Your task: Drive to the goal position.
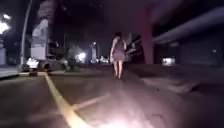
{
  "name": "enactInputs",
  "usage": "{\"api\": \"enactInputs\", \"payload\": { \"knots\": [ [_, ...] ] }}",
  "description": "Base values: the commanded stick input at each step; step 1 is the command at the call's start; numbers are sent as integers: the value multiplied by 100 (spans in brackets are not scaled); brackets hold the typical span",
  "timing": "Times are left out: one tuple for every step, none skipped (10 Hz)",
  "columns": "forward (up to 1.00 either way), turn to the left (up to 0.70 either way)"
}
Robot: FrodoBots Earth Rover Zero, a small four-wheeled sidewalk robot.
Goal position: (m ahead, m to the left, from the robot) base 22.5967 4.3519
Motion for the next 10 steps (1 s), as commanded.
{"api": "enactInputs", "payload": {
  "knots": [
    [100, 0],
    [100, 0],
    [100, 0],
    [100, 0],
    [100, 0],
    [100, 0],
    [100, 0],
    [100, 0],
    [100, 0],
    [100, 0]
  ]
}}
